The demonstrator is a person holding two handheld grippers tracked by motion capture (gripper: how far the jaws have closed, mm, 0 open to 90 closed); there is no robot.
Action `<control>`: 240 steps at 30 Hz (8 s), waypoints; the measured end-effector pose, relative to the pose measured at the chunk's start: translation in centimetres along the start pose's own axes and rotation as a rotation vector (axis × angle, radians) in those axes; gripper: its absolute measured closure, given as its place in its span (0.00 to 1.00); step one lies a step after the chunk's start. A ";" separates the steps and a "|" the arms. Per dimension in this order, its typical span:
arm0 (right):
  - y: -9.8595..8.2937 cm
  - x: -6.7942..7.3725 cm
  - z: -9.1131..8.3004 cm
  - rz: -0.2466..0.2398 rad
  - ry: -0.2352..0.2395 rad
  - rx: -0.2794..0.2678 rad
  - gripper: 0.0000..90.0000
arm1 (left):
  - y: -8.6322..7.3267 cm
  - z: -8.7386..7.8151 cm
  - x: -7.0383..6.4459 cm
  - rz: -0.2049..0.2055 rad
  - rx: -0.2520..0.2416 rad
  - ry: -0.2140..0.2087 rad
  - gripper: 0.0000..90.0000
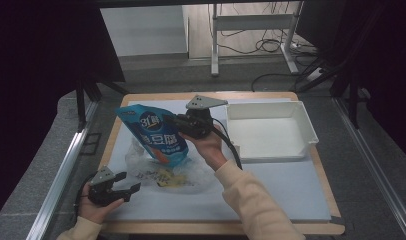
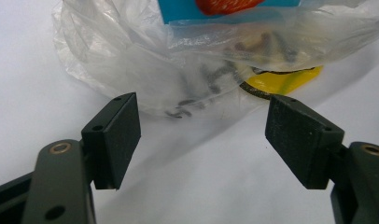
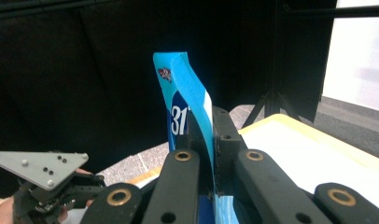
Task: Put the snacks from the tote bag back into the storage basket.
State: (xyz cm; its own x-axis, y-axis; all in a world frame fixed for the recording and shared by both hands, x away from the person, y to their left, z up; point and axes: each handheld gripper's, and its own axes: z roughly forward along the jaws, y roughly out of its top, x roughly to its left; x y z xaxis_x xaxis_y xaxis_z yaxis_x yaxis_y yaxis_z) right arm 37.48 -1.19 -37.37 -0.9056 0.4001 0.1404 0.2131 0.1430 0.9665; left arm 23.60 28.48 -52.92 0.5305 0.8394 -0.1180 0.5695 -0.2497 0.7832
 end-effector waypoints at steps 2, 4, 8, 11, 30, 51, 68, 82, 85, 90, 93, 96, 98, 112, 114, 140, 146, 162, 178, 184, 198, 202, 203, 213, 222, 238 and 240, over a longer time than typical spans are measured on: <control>0.3 0.0 -0.2 0.001 0.000 -0.016 0.98 | 0.0 0.0 0.0 -0.001 0.000 0.000 0.30; 0.6 0.1 -0.4 -0.004 0.001 -0.019 0.98 | 0.0 0.0 0.0 -0.002 -0.002 0.002 0.30; 1.4 0.3 -0.9 -0.008 -0.001 -0.041 0.98 | 0.0 0.0 -0.1 -0.001 -0.001 0.002 0.30; 2.0 0.3 -1.2 -0.008 -0.002 -0.059 0.98 | 0.0 0.0 -0.1 -0.004 -0.003 0.001 0.30; 6.2 0.6 -3.4 -0.042 -0.020 -0.148 0.98 | 0.0 0.0 0.0 -0.004 0.002 0.007 0.30; 8.0 -1.0 -7.0 -0.069 -0.058 -0.139 0.99 | 0.0 0.1 0.0 -0.008 0.004 0.007 0.30; 9.5 -2.9 -10.6 -0.079 -0.123 -0.146 0.99 | 0.1 0.1 0.0 -0.011 0.007 0.007 0.30; 10.0 -4.2 -13.7 -0.070 -0.170 -0.189 0.99 | 0.1 0.2 0.0 -0.013 0.007 0.007 0.30; 10.2 -4.4 -14.4 -0.072 -0.181 -0.201 0.99 | 0.1 0.1 0.0 -0.014 0.008 0.007 0.30; 10.5 -4.7 -15.4 -0.074 -0.201 -0.211 0.99 | 0.1 0.2 0.0 -0.016 0.008 0.008 0.30; 10.6 -5.0 -16.0 -0.079 -0.213 -0.206 0.99 | 0.1 0.2 0.0 -0.013 0.008 0.009 0.30; 10.5 -5.4 -16.5 -0.080 -0.228 -0.205 0.99 | 0.1 0.2 0.0 -0.012 0.009 0.010 0.30; 10.3 -5.7 -16.8 -0.078 -0.236 -0.203 0.99 | 0.1 0.2 0.0 -0.012 0.010 0.010 0.30; 8.3 -8.2 -18.8 -0.049 -0.292 -0.202 0.99 | 0.0 0.2 0.0 -0.017 0.008 0.017 0.30; 8.1 -8.6 -19.1 -0.040 -0.299 -0.206 0.99 | 0.0 0.2 0.0 -0.017 0.008 0.018 0.30; 6.5 -11.6 -21.2 -0.008 -0.375 -0.190 0.99 | 0.0 0.2 0.0 -0.013 0.012 0.018 0.30; 5.9 -12.4 -21.0 0.001 -0.381 -0.178 0.99 | 0.0 0.1 0.0 -0.014 0.012 0.017 0.30; 3.0 -15.4 -19.5 0.049 -0.387 -0.152 0.99 | 0.0 0.2 0.1 -0.016 0.015 0.019 0.30; 1.0 -17.6 -17.7 0.075 -0.355 -0.123 0.99 | -0.1 0.1 0.2 -0.022 0.017 0.027 0.30; 0.1 -19.1 -17.4 0.091 -0.343 -0.115 0.99 | -0.2 0.1 0.3 -0.030 0.023 0.038 0.30; -1.3 -22.0 -20.5 0.124 -0.368 -0.102 0.96 | -0.3 -0.1 0.2 -0.037 0.023 0.055 0.30; -1.2 -21.8 -21.1 0.096 -0.409 -0.066 0.93 | -0.3 -0.2 0.2 -0.037 0.023 0.055 0.30; -1.1 -21.8 -21.1 0.091 -0.418 -0.058 0.93 | -0.3 -0.1 0.2 -0.038 0.022 0.054 0.30; -1.1 -21.7 -21.5 0.098 -0.477 -0.042 0.85 | -0.3 -0.2 0.2 -0.032 0.020 0.051 0.30; -1.4 -20.7 -22.0 0.092 -0.488 -0.043 0.80 | -0.2 -0.2 0.0 -0.026 0.017 0.047 0.30; -1.7 -18.7 -22.6 0.081 -0.562 -0.031 0.46 | 0.0 -0.1 0.0 -0.024 0.013 0.042 0.30; -2.0 -18.5 -22.8 0.090 -0.565 -0.031 0.44 | 0.0 -0.1 0.0 -0.024 0.012 0.041 0.30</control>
State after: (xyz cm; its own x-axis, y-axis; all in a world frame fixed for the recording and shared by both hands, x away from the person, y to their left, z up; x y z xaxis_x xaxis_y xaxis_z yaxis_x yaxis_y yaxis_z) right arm 45.47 -29.57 -36.97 -0.5462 0.8324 0.0938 0.2617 0.0632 0.9631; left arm 23.52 28.51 -52.86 0.4902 0.8645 -0.1112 0.5894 -0.2348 0.7730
